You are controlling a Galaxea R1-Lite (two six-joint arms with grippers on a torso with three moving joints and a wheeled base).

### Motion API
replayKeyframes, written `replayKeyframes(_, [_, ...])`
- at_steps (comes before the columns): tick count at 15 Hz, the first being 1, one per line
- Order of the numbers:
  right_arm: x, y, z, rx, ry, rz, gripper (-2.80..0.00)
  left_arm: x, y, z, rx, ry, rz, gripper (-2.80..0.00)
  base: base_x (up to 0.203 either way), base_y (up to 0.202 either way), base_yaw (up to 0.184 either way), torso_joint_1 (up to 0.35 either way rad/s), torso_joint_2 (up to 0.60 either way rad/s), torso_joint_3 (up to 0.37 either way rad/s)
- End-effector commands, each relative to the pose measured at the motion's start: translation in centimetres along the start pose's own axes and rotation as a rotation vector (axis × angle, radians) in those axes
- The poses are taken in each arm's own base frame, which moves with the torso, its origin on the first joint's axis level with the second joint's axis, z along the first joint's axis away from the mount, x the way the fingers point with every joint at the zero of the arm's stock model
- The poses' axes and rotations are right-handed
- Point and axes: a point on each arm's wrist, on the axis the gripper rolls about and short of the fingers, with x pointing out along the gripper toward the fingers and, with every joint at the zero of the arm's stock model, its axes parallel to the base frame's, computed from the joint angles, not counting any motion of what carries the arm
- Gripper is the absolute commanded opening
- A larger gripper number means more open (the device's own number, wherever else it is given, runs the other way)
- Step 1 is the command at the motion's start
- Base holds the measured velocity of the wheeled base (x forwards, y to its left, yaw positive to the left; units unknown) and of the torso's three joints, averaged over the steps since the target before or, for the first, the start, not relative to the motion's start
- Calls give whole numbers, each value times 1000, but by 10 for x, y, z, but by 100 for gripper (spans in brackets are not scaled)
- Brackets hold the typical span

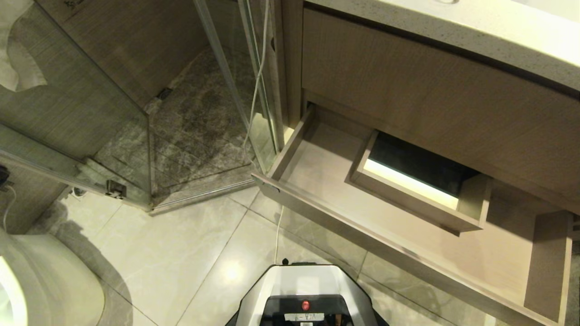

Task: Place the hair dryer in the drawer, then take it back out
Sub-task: Close the drawer

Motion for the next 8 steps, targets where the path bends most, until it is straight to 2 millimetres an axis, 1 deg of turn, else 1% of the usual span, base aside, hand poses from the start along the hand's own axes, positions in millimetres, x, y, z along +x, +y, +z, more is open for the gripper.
replayKeyframes(1, [-1, 1, -3, 1, 3, 1, -280, 0, 0, -1, 0, 2, 0, -280, 0, 0, 0, -343, 543, 187])
replayKeyframes(5, [-1, 3, -6, 0, 11, 4, -280, 0, 0, -1, 0, 2, 0, -280, 0, 0, 0, -345, 535, 181])
replayKeyframes(8, [-1, 3, -7, -1, 19, 4, -280, 0, 0, -1, 0, 2, 0, -280, 0, 0, 0, -361, 491, 135])
